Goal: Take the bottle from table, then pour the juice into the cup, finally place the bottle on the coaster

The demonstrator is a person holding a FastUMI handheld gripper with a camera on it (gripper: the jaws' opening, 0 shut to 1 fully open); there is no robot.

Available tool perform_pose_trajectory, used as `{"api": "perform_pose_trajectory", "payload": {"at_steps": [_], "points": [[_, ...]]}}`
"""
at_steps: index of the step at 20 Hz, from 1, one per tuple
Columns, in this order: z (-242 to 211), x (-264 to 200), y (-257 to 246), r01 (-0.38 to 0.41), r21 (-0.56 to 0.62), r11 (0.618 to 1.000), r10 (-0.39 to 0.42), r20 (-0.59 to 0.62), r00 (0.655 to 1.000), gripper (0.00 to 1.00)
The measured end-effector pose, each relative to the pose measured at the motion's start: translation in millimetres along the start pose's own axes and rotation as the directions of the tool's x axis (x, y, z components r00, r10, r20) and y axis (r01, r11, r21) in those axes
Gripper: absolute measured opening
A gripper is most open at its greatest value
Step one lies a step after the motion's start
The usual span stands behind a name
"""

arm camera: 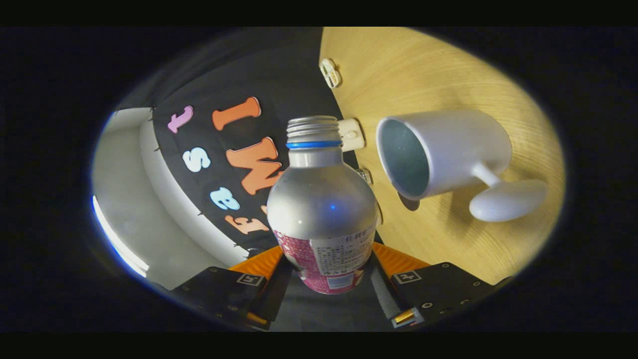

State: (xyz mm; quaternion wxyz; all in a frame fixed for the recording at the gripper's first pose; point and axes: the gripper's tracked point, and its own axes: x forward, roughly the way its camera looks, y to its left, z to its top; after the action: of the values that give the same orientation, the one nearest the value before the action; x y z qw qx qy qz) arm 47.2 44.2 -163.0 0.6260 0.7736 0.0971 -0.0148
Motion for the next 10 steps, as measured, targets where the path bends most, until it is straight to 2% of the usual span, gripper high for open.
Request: {"api": "perform_pose_trajectory", "payload": {"at_steps": [3, 5, 7, 10], "points": [[13, -1, -10, 0.054, -0.148, 0.988, -0.048, 0.044, 0.998, 0.78], [22, -3, -15, 0.100, -0.248, 0.964, -0.082, 0.082, 0.993, 0.78], [22, -3, -15, 0.132, -0.346, 0.929, -0.105, 0.096, 0.990, 0.78], [17, 0, -8, 0.158, -0.495, 0.855, -0.122, 0.104, 0.987, 0.78]]}}
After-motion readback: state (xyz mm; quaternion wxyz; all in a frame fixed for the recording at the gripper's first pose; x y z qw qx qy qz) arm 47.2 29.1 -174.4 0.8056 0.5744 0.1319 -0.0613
